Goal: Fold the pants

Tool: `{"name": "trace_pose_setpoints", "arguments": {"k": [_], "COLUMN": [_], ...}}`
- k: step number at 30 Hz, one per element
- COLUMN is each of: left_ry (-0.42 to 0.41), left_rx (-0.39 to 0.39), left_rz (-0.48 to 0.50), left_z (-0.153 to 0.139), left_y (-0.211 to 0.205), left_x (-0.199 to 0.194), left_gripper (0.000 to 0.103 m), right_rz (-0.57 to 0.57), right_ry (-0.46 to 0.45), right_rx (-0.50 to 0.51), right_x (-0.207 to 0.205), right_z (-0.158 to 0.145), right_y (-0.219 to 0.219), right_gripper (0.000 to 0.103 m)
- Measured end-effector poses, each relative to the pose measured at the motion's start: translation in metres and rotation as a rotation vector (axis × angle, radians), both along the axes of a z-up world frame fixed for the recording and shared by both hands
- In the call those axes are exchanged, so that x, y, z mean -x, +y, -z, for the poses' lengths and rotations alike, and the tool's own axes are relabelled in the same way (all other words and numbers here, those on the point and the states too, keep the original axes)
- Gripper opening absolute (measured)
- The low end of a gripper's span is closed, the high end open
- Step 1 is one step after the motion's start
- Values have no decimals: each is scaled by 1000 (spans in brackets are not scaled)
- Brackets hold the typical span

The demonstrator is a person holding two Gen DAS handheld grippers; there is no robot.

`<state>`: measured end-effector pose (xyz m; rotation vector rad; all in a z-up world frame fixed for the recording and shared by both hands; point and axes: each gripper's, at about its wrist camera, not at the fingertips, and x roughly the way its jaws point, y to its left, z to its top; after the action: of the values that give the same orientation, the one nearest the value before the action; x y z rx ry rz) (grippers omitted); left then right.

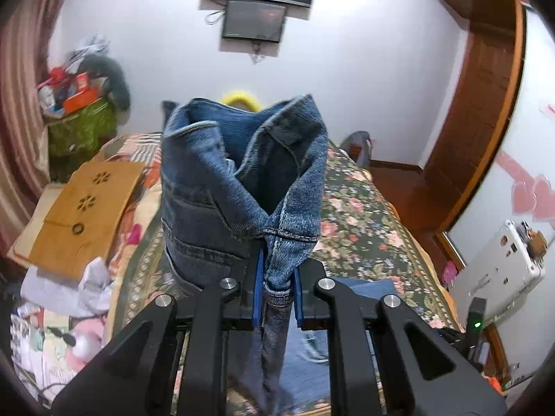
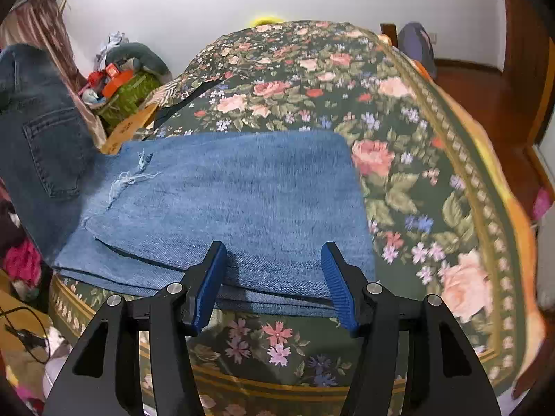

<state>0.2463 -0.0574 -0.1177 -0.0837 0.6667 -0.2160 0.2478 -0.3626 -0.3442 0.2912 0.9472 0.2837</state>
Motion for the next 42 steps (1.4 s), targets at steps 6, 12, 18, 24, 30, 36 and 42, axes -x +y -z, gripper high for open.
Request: {"name": "trace_pose_setpoints", "arguments": {"k": [6, 12, 18, 24, 30, 36, 42], "left_ry": [12, 62, 178, 303, 359, 416, 436], "left_rx": [4, 15, 9, -3, -66, -129, -140], "left_rz": [102, 239, 356, 419, 458, 465, 468], "left_z": [-7, 7, 46, 100, 135, 156, 140], "left_y": [-56, -128, -186, -218, -230, -235, -225], "left_x": [-14, -25, -34, -28, -10, -2, -1], "left_gripper": [13, 12, 12, 12, 12, 15, 16], "right_rz": [-11, -24, -23, -12, 37, 89, 97], "right_ry": [-11, -17, -20, -26, -3, 38, 29], "right_rx": [-58, -91, -115, -124, -116, -88, -94], "right_x": [0, 0, 2, 13, 39, 58, 61], "right_z": [4, 9, 11, 4, -3, 1, -8], "right_y": [-4, -7, -9, -16, -39, -55, -54], "right_gripper": [54, 54, 54, 53, 52, 52, 52]}}
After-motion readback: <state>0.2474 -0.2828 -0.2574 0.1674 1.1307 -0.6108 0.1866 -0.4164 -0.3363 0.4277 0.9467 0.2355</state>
